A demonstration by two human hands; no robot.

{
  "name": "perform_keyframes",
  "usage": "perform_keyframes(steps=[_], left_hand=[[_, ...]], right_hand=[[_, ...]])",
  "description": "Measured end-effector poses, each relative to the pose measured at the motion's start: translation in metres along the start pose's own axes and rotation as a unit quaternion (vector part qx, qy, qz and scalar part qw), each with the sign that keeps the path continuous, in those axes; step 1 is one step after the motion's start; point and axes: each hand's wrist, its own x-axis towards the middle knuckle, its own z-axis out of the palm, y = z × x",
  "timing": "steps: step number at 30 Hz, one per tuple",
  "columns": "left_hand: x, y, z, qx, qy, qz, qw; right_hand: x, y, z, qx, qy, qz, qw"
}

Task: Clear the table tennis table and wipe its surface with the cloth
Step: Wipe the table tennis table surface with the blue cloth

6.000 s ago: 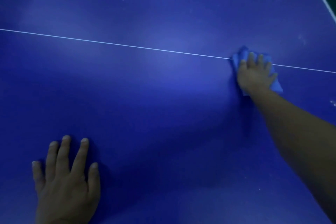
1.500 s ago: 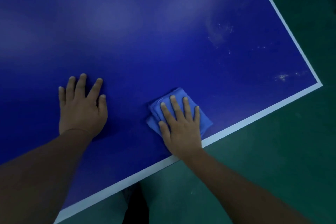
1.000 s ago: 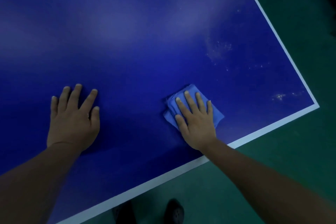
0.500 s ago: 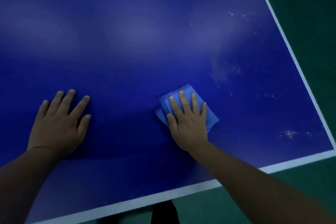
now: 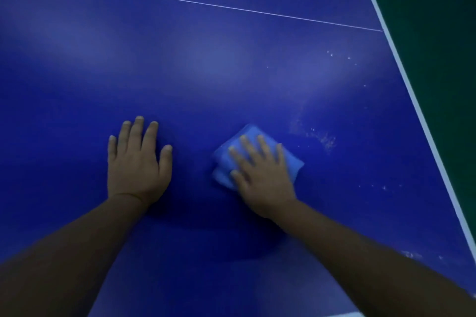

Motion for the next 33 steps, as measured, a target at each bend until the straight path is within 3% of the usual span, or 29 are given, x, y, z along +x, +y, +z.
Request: perform_keyframes(steps=[2, 5, 7, 8, 10, 12, 14, 15, 16, 18, 20, 22, 23, 27, 30, 33], left_hand=[[0.012, 0.001, 0.003, -0.005, 0.009, -0.023, 1.0], [0.017, 0.0, 0.007, -0.008, 0.016, -0.033, 0.999], [0.018, -0.001, 0.008, -0.002, 0.013, -0.021, 1.0], [0.019, -0.001, 0.008, 0.0, 0.009, -0.017, 1.0], [0.021, -0.001, 0.008, 0.001, -0.007, -0.024, 1.0], [0.023, -0.001, 0.008, 0.005, -0.023, -0.034, 0.999], [0.024, -0.001, 0.008, 0.011, -0.032, -0.041, 0.999], [0.024, -0.001, 0.009, 0.014, -0.036, -0.044, 0.998], [0.025, -0.002, 0.009, 0.016, -0.04, -0.047, 0.998], [0.026, -0.002, 0.009, 0.018, -0.047, -0.052, 0.997], [0.026, -0.001, 0.009, 0.021, -0.047, -0.054, 0.997], [0.026, -0.001, 0.009, 0.02, -0.042, -0.055, 0.997], [0.026, 0.0, 0.009, 0.02, -0.04, -0.057, 0.997], [0.027, -0.001, 0.011, 0.025, -0.039, -0.058, 0.997], [0.027, -0.002, 0.011, 0.028, -0.038, -0.057, 0.997], [0.027, -0.003, 0.013, 0.035, -0.028, -0.053, 0.998]], right_hand=[[0.022, 0.062, -0.005, -0.042, 0.024, 0.14, 0.989], [0.042, 0.144, -0.027, 0.026, -0.007, 0.394, 0.919], [0.051, 0.152, -0.035, 0.069, 0.01, 0.475, 0.877], [0.056, 0.139, -0.033, 0.067, 0.021, 0.479, 0.875], [0.06, 0.09, -0.02, 0.039, 0.051, 0.4, 0.914], [0.05, 0.037, -0.008, 0.014, 0.059, 0.229, 0.971], [0.039, 0.03, -0.002, -0.001, 0.022, 0.091, 0.996], [0.039, 0.05, -0.001, -0.014, 0.012, 0.075, 0.997], [0.041, 0.077, -0.003, -0.036, 0.009, 0.106, 0.994], [0.044, 0.136, -0.014, -0.051, 0.016, 0.246, 0.968], [0.044, 0.175, -0.028, 0.014, -0.007, 0.382, 0.924], [0.046, 0.169, -0.03, 0.039, -0.007, 0.424, 0.905], [0.047, 0.156, -0.027, 0.025, 0.003, 0.402, 0.915], [0.059, 0.06, -0.007, -0.033, 0.035, 0.169, 0.985], [0.093, -0.003, -0.005, 0.013, 0.046, 0.028, 0.998], [0.137, -0.003, -0.003, 0.015, 0.017, -0.098, 0.995]])
